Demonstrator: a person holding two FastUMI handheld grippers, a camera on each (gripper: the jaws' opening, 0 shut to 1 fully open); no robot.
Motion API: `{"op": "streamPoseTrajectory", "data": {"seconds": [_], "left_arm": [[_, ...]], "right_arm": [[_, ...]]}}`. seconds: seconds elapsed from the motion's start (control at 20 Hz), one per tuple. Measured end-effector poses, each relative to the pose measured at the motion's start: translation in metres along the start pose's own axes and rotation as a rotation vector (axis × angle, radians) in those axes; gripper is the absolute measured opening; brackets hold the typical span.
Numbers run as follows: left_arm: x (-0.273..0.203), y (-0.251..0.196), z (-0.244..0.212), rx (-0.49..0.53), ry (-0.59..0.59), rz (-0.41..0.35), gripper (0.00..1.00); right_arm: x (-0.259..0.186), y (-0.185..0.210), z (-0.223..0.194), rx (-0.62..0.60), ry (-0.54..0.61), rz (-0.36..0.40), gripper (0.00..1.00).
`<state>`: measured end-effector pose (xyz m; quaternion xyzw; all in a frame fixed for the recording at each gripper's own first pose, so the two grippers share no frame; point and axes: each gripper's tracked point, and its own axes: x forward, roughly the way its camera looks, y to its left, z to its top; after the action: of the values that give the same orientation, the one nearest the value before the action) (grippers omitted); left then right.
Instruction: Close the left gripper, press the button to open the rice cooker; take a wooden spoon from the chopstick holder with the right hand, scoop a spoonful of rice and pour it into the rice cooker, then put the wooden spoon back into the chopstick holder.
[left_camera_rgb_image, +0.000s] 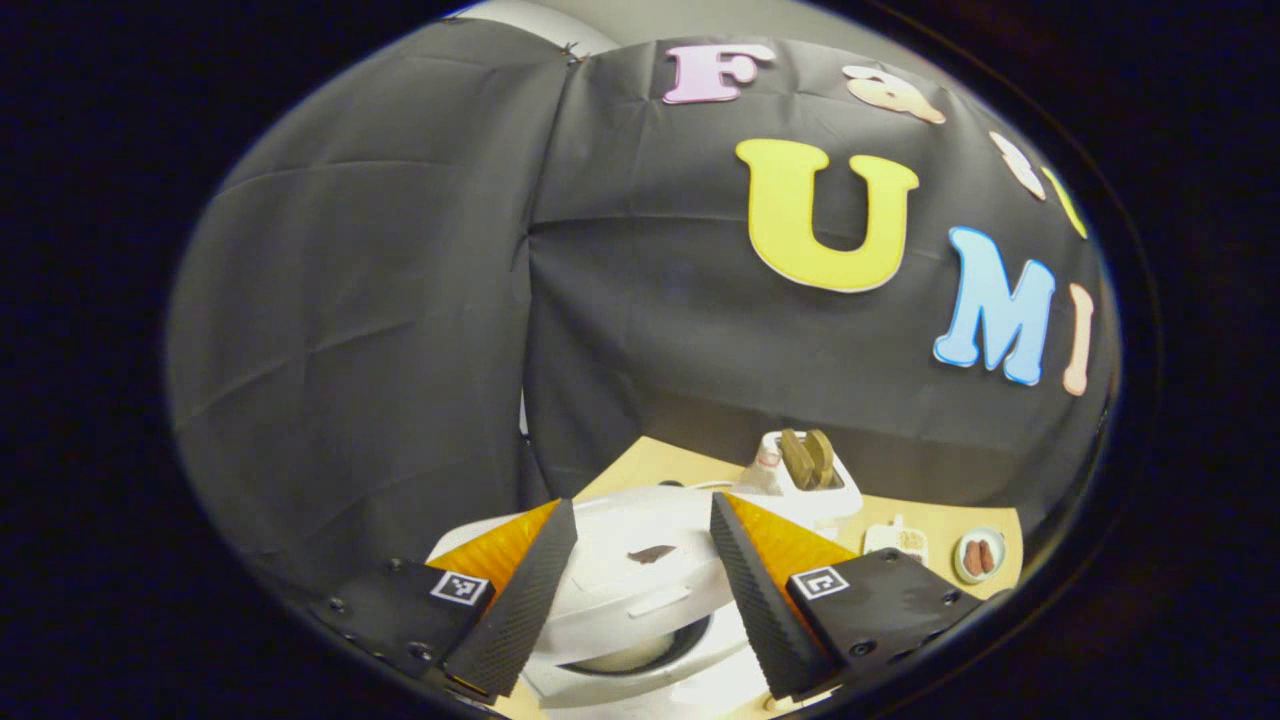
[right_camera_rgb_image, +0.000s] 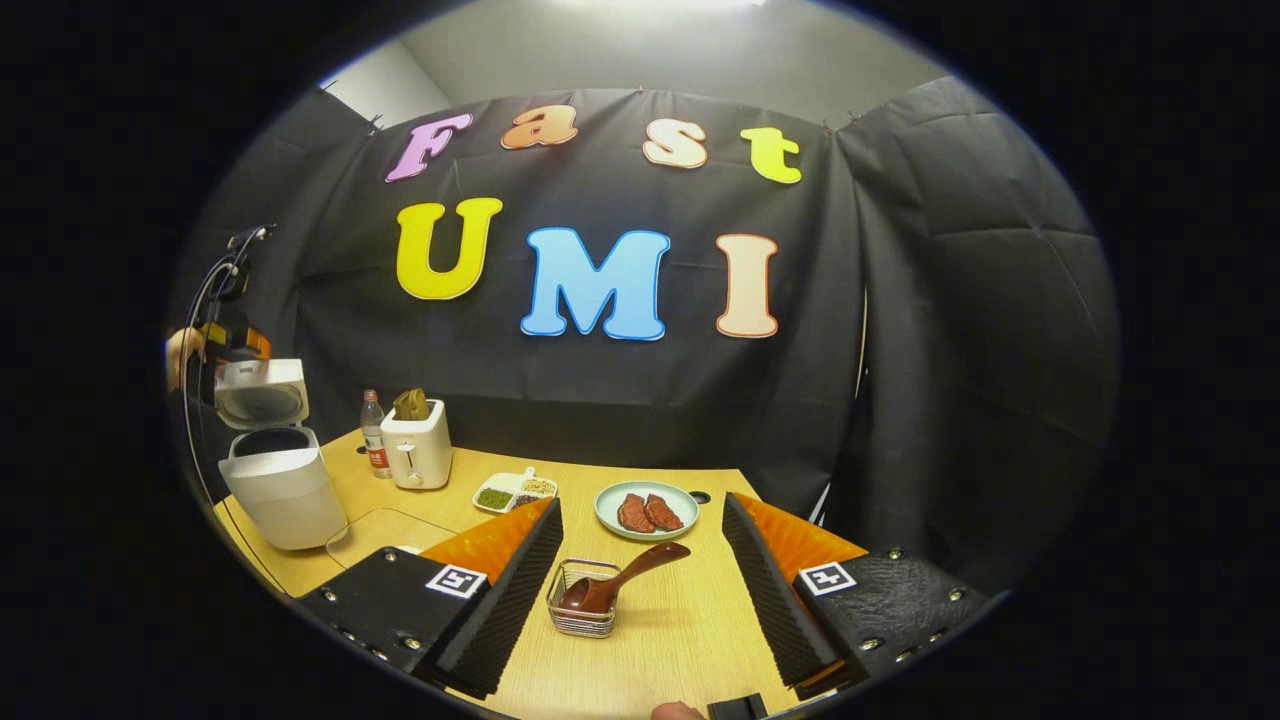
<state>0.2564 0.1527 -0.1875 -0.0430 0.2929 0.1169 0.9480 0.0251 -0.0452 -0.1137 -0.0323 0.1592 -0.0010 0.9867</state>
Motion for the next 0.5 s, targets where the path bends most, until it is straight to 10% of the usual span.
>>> {"op": "streamPoseTrajectory", "data": {"seconds": [0.5], "left_arm": [[-0.012, -0.019, -0.078, 0.02, 0.074, 0.008, 0.94]], "right_arm": [[0.002, -0.01, -0.009, -0.008, 0.02, 0.036, 0.98]]}}
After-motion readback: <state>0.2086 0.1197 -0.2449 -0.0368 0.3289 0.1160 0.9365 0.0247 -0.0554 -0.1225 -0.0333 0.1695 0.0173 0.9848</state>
